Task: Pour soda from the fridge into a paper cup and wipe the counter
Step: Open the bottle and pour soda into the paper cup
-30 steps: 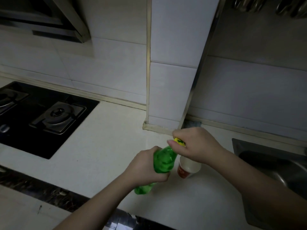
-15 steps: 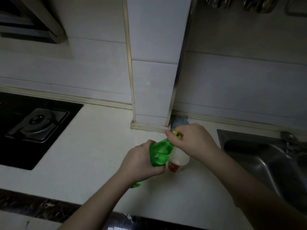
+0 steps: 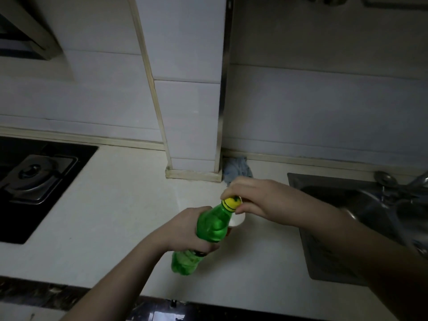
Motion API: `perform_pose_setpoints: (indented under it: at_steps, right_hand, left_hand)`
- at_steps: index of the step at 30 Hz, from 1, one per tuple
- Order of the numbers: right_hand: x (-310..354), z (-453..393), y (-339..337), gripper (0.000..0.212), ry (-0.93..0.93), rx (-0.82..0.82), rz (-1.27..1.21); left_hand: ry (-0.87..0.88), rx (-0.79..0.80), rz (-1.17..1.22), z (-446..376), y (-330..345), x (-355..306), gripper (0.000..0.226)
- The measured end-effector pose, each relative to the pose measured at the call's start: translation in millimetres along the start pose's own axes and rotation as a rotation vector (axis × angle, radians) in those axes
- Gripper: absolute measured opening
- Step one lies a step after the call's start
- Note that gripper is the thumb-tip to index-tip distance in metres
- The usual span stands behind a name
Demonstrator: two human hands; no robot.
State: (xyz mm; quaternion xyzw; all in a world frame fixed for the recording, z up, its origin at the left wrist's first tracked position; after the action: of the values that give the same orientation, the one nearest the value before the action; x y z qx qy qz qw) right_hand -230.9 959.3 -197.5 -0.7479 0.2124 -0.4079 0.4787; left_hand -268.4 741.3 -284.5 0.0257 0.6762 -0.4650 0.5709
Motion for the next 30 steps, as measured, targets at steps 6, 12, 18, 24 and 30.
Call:
perform_pose_setpoints:
  at_steps: [6, 12, 18, 24, 30]
  right_hand:
    - [-12.4, 8.7, 18.5, 0.024, 0.105, -0.191, -0.219]
    - [-12.2, 14.2, 28.8, 0.032, 0.294, -0.324, -0.428]
    - [-38.7, 15.0, 21.6, 0.040, 0.372, -0.077, -0.079]
    - [-58.5, 13.6, 21.3, 0.028, 0.182, 0.097, -0.127]
    - [-74.8, 16.6, 26.6, 0.027, 0.176, -0.056, -0.277]
  left_hand:
    - [-0.094, -0.070, -0.001, -8.0, 17.5, -5.1, 0.040]
    - [-0.166, -0.040, -0.057, -8.5, 30.5, -9.5, 0.042]
    - [-0.224, -0.091, -0.088, -6.4, 41.0, -10.4, 0.043]
    - [-0.275, -0.100, -0.143, -7.3, 47.6, -5.3, 0.044]
    - [-0.342, -0.090, -0.176, -6.6, 52.3, 6.8, 0.041]
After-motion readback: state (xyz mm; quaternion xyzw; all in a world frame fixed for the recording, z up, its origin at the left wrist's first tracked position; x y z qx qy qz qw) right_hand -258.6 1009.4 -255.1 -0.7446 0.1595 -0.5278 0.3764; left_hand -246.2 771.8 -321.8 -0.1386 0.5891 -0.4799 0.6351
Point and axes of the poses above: each hand's wrist, its own z-axis away from the middle knuckle, its own y-axis out of the palm, x = y × z, the point moved 1 cm from there along -z, towards the middle knuckle, and after that the axes turned 8 degrees about -x, right-handed, at the moved point
